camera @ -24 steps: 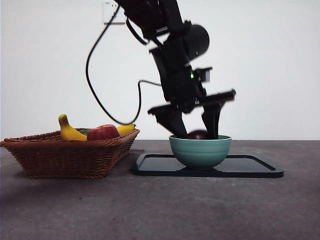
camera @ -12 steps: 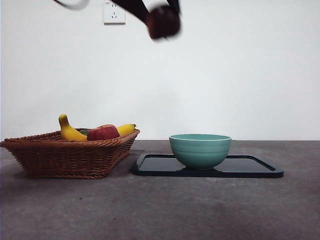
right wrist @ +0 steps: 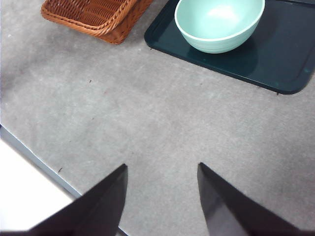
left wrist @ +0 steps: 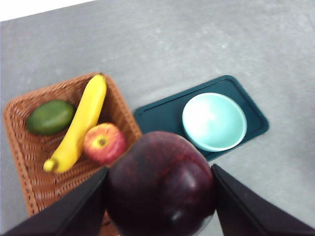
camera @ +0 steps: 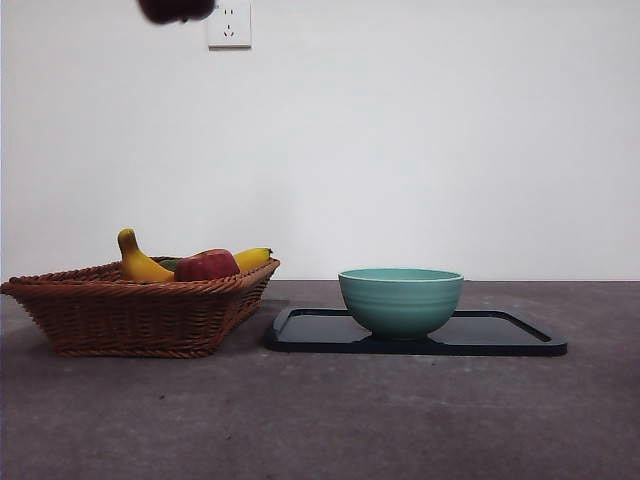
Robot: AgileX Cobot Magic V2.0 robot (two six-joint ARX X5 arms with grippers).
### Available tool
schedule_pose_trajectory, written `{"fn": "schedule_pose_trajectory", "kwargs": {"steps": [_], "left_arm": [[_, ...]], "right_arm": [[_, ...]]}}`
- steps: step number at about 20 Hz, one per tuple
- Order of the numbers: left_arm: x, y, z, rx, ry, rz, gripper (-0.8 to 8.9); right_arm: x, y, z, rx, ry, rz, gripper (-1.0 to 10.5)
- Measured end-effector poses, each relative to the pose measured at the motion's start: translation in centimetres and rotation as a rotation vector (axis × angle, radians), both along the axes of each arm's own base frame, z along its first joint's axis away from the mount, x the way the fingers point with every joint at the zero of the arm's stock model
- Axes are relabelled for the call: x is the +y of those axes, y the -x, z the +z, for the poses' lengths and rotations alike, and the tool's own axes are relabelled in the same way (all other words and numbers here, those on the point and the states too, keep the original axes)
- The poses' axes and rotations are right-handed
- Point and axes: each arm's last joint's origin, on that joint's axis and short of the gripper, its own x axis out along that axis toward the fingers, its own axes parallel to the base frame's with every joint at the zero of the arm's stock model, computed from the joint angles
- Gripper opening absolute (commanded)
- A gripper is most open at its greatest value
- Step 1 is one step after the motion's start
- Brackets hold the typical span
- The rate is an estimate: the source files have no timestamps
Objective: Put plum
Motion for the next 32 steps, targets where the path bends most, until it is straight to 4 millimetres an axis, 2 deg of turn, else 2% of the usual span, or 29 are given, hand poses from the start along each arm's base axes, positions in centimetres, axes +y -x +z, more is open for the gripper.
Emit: {"fn": "schedule_pose_trajectory", "kwargs": {"steps": [2,7,11,15,18,24,32], "left_arm": [[0.8,0.1,-2.6,0.0,-0.005,0.025,2.38],[2.3,-2.0,-9.8,0.05,-0.049,0.098,2.39],[2.9,-3.8,-13.6,0.047,-0.057,0.134,2.38],[3.0,-6.1,-15.4,0.029,-0.07,0.146,2.38],[2.7,-7.7,-17.6,0.072,-0.089,0.149,2.38],[2.3,-9.3,-20.9,0.147,-0.118,0.148,2.39],[2.1,-9.6,-22.0,0.172,-0.127,0.147,2.52]], "right_arm": [[0.0,0.0,0.0,-0.001,-0.001,0.0,2.3],[0.0,0.0,0.0,-0.001,-0.001,0.0,2.3],[0.0,0.0,0.0,-0.001,-0.001,0.0,2.3],[0.0,0.0,0.0,-0.001,-0.001,0.0,2.3],[0.0,0.0,0.0,-0.001,-0.001,0.0,2.3],[0.0,0.0,0.0,-0.002,0.0,-0.002,2.3],[0.0,0.0,0.0,-0.003,0.0,-0.002,2.3]]}}
